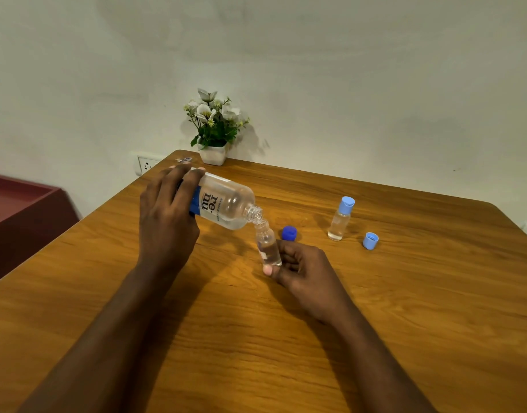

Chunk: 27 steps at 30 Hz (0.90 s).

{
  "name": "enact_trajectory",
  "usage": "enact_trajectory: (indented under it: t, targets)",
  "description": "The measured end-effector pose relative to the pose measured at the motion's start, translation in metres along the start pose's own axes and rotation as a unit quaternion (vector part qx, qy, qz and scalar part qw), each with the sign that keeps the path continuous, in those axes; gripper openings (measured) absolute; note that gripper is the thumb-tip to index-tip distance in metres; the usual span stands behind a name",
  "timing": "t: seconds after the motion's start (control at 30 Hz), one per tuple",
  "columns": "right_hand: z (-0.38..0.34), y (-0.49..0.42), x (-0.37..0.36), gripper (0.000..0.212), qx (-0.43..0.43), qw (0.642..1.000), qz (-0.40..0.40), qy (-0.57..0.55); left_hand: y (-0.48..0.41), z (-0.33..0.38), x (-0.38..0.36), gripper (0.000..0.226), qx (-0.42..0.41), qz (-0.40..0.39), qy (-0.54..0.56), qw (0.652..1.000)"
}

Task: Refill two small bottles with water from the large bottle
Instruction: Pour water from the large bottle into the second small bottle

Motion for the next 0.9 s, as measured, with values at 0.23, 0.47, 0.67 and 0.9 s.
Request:
enact_trajectory:
  t: [0.23, 0.47, 0.67, 0.9]
  targets:
    - [-0.0003, 0.0, 0.0002, 0.038, -0.003, 1.0, 0.0, 0.003, 0.0003, 0.0002, 0.0001, 0.059, -0.001, 0.003, 0.001, 1.0]
    - [-0.0015, 0.0001, -0.0003, 0.037, 0.002, 1.0, -0.001, 0.004, -0.0004, 0.0006, 0.0006, 0.058, -0.001, 0.007, 0.002, 1.0]
    - [-0.0009, -0.0001, 0.0, 0.035, 0.007, 1.0, 0.0, 0.006, 0.0003, 0.0003, 0.0, 0.057, 0.001, 0.003, 0.0, 1.0]
    - [-0.0006, 0.0001, 0.0004, 0.034, 0.013, 1.0, -0.004, 0.004, 0.0002, 0.0001, 0.0, 0.057, -0.001, 0.007, 0.0, 1.0]
Point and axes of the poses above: each hand's wrist, its own y-axis away from the middle knuckle, its own x-axis out of the back of the hand, z = x × y, the point moved 4 cm from there along -y, towards the middle knuckle, and after that the axes turned 15 degrees about -y, right-handed, at the moved point
